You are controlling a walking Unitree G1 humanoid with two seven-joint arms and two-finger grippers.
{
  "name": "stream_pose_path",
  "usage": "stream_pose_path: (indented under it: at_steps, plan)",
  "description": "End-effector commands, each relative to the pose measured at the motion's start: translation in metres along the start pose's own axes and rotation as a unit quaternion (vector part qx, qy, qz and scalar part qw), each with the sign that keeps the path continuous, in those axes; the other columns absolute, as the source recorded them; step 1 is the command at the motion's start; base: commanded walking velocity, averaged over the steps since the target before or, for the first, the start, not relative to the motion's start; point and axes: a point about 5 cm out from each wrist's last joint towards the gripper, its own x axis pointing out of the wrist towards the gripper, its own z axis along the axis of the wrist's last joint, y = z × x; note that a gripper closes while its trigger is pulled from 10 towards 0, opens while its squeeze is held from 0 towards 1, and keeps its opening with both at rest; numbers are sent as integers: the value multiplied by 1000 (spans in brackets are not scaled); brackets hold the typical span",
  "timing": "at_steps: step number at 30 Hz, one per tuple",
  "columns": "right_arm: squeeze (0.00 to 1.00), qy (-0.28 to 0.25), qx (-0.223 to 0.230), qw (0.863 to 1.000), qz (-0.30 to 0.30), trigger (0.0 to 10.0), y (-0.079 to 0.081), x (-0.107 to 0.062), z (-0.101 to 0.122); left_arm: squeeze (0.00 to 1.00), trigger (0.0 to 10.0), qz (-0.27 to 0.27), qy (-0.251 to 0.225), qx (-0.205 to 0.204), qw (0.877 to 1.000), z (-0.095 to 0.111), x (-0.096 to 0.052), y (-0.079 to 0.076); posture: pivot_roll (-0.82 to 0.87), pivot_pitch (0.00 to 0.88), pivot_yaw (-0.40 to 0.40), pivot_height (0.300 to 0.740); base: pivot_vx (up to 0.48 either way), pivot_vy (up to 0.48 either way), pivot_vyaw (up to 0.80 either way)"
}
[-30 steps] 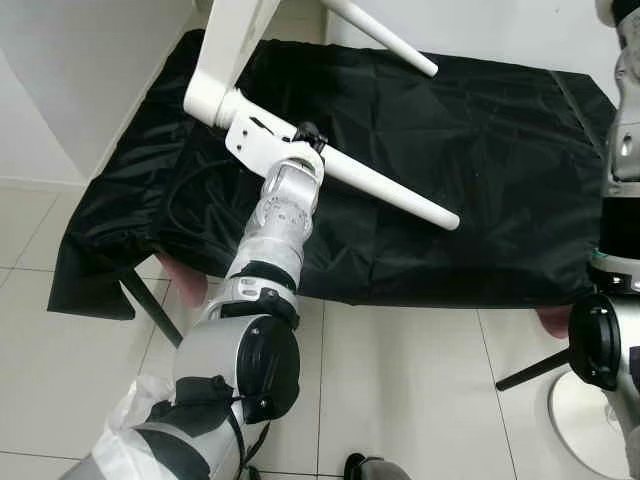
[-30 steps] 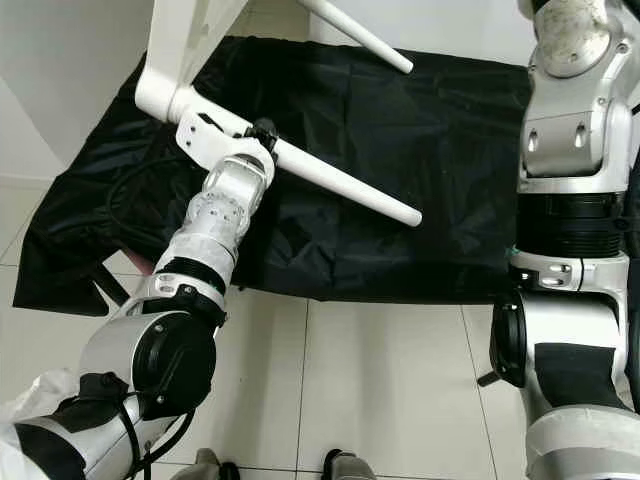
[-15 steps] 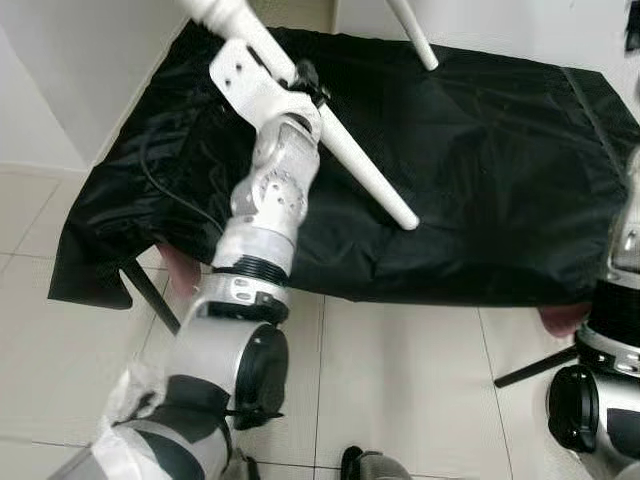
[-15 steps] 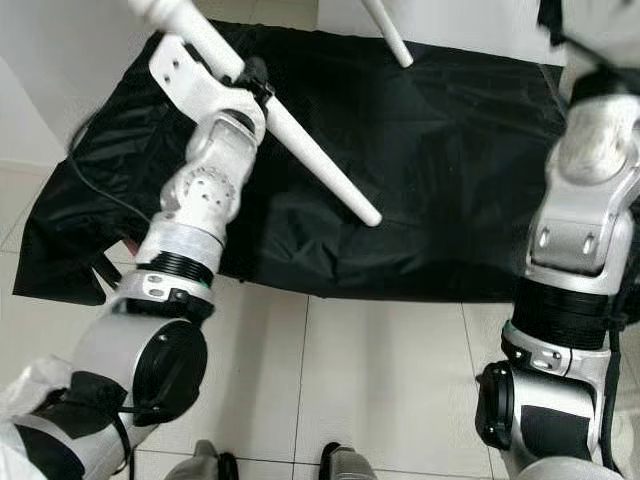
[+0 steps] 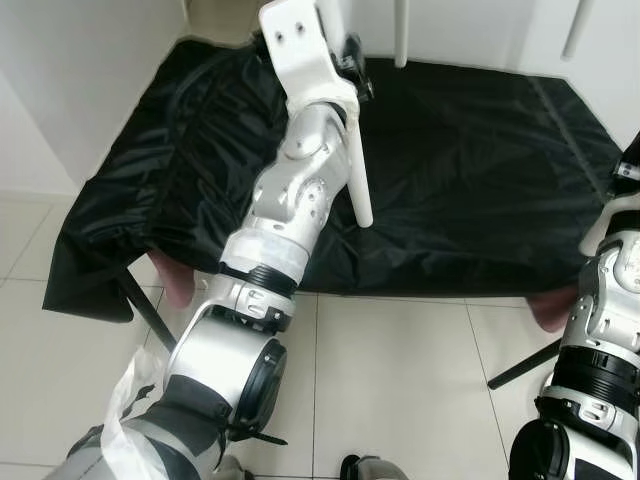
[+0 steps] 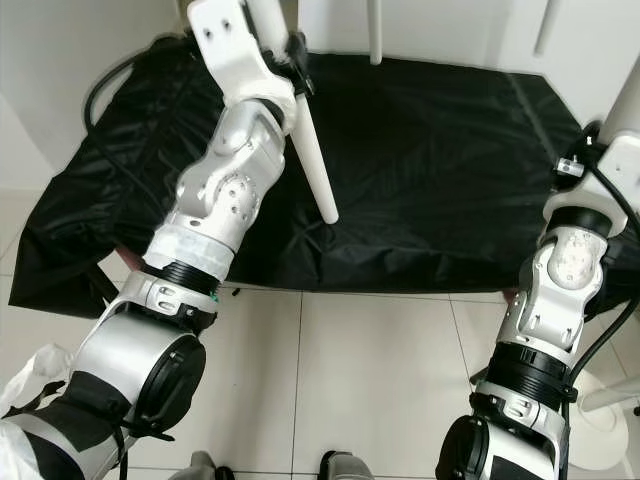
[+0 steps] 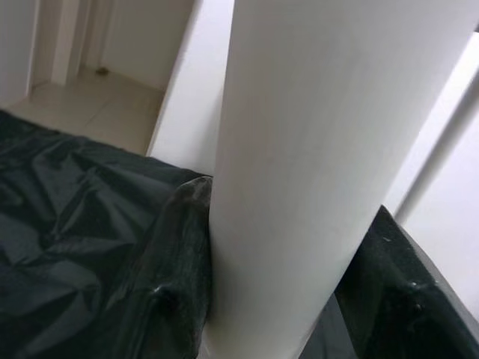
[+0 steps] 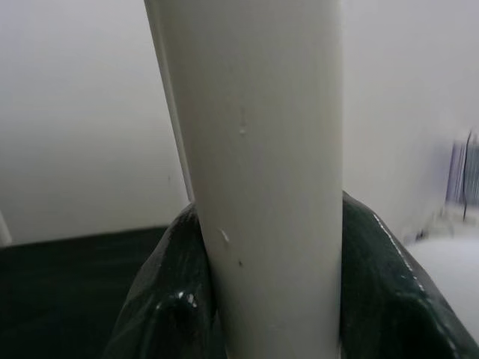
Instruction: Building children table
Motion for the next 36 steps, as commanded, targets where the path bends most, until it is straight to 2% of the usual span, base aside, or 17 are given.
stream_pose_path:
  at_steps: [1,3,7,8,9,10,11,12,17,18,19,24,25,26,34,35,36]
  plan:
    - [0,152,35,988,4,0,7,-24,-60,0,0,-246,-165,-114,948,69,-15,-42,-59,130,-10,740,0,0,0]
    - [0,179,76,981,2,0,10,-18,-70,0,0,-249,-145,-93,953,60,-20,-49,-44,139,-1,740,0,0,0]
    - [0,185,93,978,3,0,14,-14,-71,0,0,-250,-137,-82,955,57,-23,-52,-40,141,-1,740,0,0,0]
    - [0,207,176,962,39,0,32,-2,-71,0,0,-233,-111,-58,965,48,-23,-56,-38,139,7,740,0,0,0]
    - [0,207,176,962,39,0,32,-2,-71,0,0,-233,-111,-58,965,48,-23,-56,-38,139,7,740,0,0,0]
    - [0,216,201,954,60,0,40,2,-70,0,0,-220,-107,-41,969,46,-23,-57,-37,141,10,740,0,0,0]
    - [0,216,201,954,60,0,40,2,-70,0,0,-220,-107,-41,969,46,-23,-57,-37,141,10,740,0,0,0]
    - [0,219,219,948,78,0,46,6,-68,0,0,-212,-105,-29,971,44,-23,-58,-40,138,12,740,0,0,0]
    - [0,222,249,936,112,0,53,21,-60,0,0,-186,-93,-10,978,40,-22,-60,-37,136,14,740,0,0,0]
    - [0,221,237,938,123,3725,52,27,-56,0,10000,-188,-87,8,978,38,-21,-62,-37,132,14,740,0,0,0]
    - [0,219,224,941,129,10000,50,31,-53,0,10000,-189,-79,17,979,36,-20,-64,-33,133,15,740,0,0,0]
    - [0,201,201,946,155,10000,49,39,-44,0,10000,-177,-47,42,982,26,-14,-57,-32,136,14,740,0,0,0]
    - [725,197,193,948,160,10000,49,41,-43,239,10000,-171,-40,48,983,24,-12,-54,-28,143,11,740,0,0,0]
    - [1000,195,190,949,161,10000,48,41,-42,1000,10000,-172,-35,46,983,23,-11,-53,-28,143,11,740,0,0,0]
    - [1000,183,196,952,150,10000,42,41,-43,1000,10000,-184,-29,48,981,20,-15,-50,-21,149,7,740,0,0,0]
    - [412,173,194,954,149,10000,41,39,-42,553,10000,-199,-28,60,978,19,-19,-50,-10,152,6,740,0,0,0]
    - [412,166,192,956,149,10000,41,38,-42,553,10000,-210,-27,69,975,19,-23,-50,-10,152,6,740,0,0,0]
